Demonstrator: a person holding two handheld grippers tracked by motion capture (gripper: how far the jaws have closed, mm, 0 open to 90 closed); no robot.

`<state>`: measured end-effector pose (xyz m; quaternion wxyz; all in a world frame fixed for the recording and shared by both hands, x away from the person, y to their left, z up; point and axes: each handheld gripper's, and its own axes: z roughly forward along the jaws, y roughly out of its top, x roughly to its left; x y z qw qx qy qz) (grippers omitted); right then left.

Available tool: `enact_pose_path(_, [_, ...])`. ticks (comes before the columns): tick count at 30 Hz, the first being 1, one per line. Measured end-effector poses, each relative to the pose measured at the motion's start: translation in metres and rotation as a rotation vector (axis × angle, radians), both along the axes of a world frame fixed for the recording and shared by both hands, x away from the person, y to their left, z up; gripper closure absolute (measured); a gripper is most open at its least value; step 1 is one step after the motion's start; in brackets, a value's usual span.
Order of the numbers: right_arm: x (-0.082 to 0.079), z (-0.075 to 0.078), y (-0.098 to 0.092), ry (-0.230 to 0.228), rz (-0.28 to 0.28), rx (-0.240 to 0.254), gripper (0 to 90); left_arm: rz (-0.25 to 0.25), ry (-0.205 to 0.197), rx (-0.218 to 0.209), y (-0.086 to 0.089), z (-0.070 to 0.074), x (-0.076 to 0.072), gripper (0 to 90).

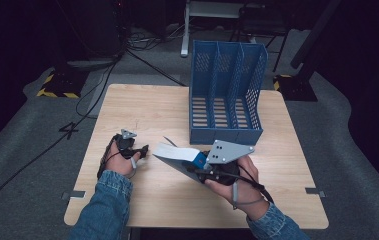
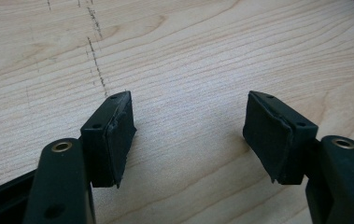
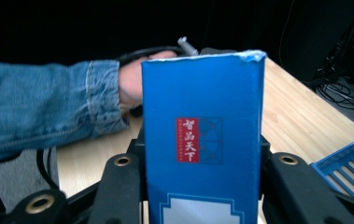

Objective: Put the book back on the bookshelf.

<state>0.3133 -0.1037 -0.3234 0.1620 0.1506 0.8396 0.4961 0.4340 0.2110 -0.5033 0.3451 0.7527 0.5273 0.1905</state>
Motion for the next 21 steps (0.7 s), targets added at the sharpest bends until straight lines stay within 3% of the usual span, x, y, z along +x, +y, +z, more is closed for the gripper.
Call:
enact_pose_path(12, [0.035,0.014,-0.018,0.137,-0.008,0.194,61.5,0.001,-0.001,-0.004,0.001,0.0,0.001,33.6])
enact_pose_path(21, [0.049,0.021,-0.018,0.131,-0.029,0.229,61.4,0.0,0.0,0.025,-0.001,0.0,0.002,33.6])
